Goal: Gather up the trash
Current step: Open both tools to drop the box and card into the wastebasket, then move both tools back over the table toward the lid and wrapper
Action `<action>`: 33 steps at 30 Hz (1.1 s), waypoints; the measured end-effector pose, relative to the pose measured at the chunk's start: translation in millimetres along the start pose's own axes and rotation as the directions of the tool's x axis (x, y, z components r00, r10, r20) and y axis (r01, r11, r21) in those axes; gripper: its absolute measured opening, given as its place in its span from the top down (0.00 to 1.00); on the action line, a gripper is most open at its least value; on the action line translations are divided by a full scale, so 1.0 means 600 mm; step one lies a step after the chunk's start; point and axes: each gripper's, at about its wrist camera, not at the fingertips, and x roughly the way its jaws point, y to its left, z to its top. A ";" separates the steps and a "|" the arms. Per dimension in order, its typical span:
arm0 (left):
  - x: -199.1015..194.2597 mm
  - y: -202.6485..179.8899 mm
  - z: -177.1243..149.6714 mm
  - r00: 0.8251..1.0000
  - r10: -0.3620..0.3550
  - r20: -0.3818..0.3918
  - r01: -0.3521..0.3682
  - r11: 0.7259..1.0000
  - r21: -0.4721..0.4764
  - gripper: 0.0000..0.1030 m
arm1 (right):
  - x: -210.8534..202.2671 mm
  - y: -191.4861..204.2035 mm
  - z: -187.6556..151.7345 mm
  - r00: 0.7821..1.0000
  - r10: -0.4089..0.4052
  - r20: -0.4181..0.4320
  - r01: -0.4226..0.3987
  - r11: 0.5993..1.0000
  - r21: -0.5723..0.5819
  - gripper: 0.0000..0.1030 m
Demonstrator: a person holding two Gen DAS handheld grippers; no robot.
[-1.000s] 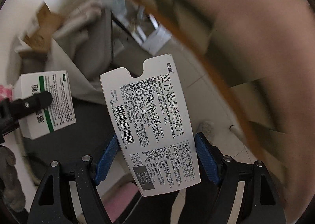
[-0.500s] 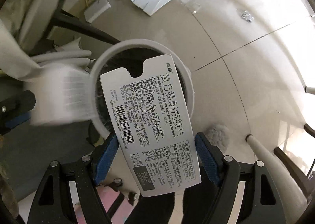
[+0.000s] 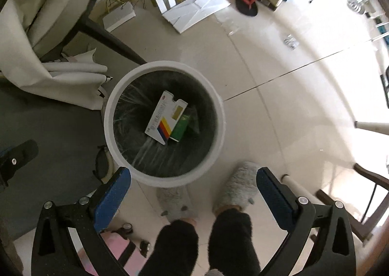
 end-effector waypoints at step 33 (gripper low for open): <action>-0.576 -0.017 -0.157 0.973 -0.106 0.206 0.088 0.992 0.092 0.05 | -0.688 -0.017 -0.146 0.958 0.122 0.261 -0.147 0.986 0.078 0.00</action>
